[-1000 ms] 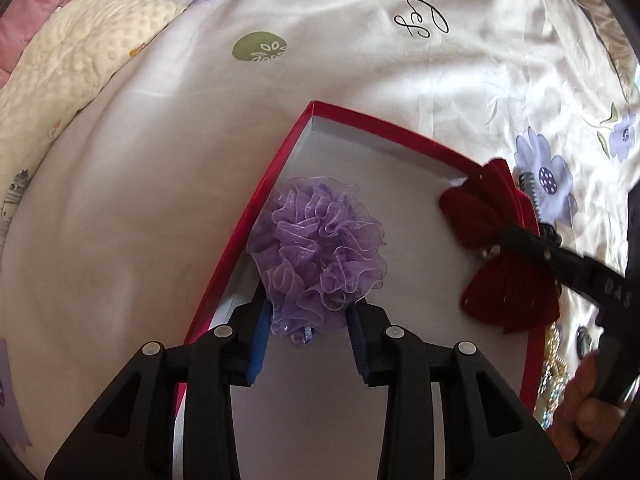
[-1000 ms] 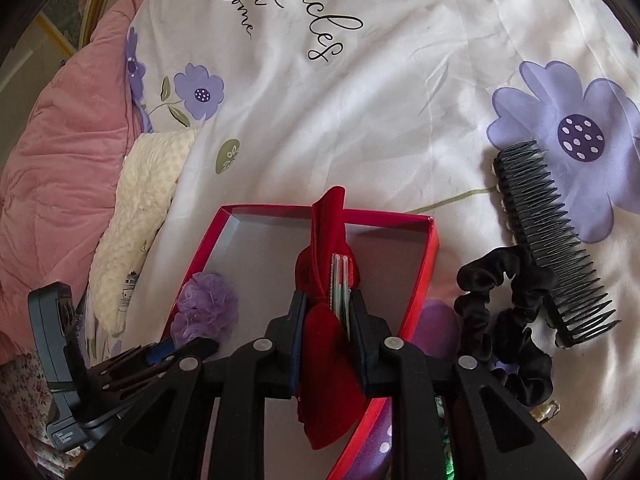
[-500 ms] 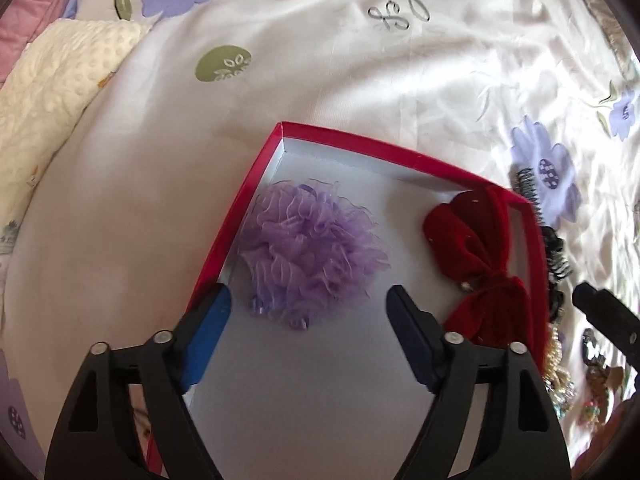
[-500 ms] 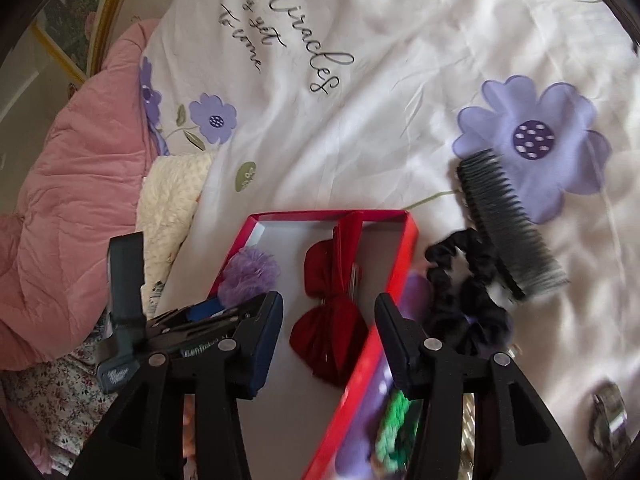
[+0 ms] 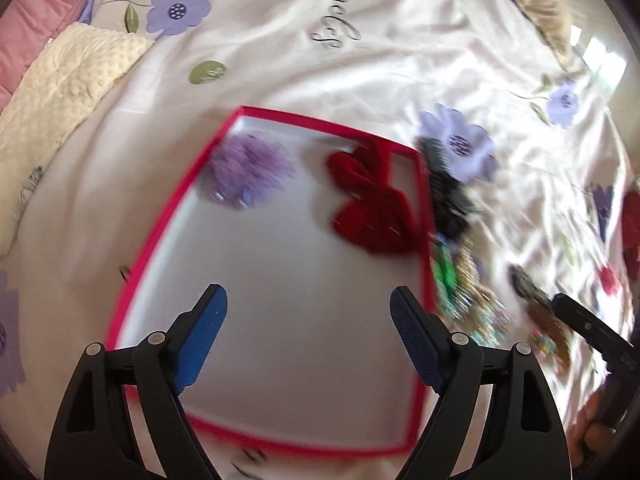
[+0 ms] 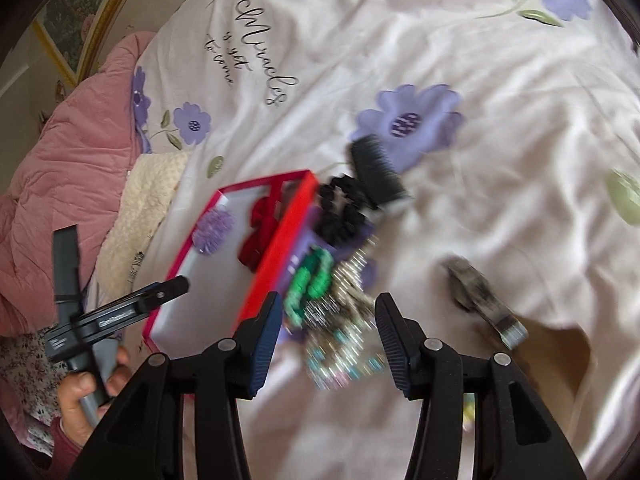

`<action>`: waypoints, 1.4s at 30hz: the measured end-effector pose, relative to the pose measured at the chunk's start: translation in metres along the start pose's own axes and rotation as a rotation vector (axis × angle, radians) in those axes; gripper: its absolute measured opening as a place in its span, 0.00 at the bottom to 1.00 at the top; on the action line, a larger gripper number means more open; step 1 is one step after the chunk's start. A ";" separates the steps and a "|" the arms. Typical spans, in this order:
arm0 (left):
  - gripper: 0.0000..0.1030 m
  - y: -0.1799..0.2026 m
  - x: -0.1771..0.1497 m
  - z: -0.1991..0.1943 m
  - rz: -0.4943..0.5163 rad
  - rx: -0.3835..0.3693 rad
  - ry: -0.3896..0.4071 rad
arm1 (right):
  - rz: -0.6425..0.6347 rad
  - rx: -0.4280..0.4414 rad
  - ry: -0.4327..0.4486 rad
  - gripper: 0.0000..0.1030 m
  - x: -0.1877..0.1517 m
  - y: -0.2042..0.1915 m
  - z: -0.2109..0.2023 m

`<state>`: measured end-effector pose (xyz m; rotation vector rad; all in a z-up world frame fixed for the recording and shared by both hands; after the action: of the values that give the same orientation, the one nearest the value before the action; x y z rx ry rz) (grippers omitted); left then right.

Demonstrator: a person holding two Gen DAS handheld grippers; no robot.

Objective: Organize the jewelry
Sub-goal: 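Move both tools back over the jewelry pile, then grasp the tan claw clip with the right tool while the left tool grasps the pastel bead hair ties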

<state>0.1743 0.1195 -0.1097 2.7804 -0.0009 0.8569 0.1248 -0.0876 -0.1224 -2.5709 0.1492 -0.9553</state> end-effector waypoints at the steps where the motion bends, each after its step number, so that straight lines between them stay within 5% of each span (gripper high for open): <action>1: 0.82 0.007 -0.005 -0.004 0.002 -0.014 0.000 | 0.002 -0.011 0.004 0.49 -0.004 0.004 -0.005; 5: 0.82 0.041 -0.028 -0.017 0.036 -0.090 -0.012 | 0.022 -0.065 0.030 0.49 -0.022 0.027 -0.032; 16: 0.81 0.102 -0.059 -0.023 0.165 -0.127 -0.037 | 0.079 -0.167 0.025 0.49 -0.068 0.082 -0.073; 35: 0.81 0.178 -0.081 0.007 0.292 -0.224 -0.120 | 0.065 -0.198 -0.012 0.48 -0.017 0.121 -0.036; 40: 0.79 0.198 -0.083 0.017 0.332 -0.245 -0.141 | 0.075 -0.189 -0.050 0.12 -0.014 0.126 -0.023; 42: 0.78 0.209 -0.085 0.021 0.359 -0.257 -0.148 | 0.078 -0.171 -0.040 0.05 -0.015 0.125 -0.033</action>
<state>0.1014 -0.0941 -0.1276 2.6268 -0.6063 0.6652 0.0968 -0.2092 -0.1585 -2.7143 0.3309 -0.8973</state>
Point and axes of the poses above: each gripper's, at about its wrist camera, not at the fingertips, and z roughly the way its jaws point, y to its right, x to its top, the point moved 8 cm from there along z, roughly the way its jaws point, and after that the axes turned 3 degrees about -x, right-handed, at the moved point
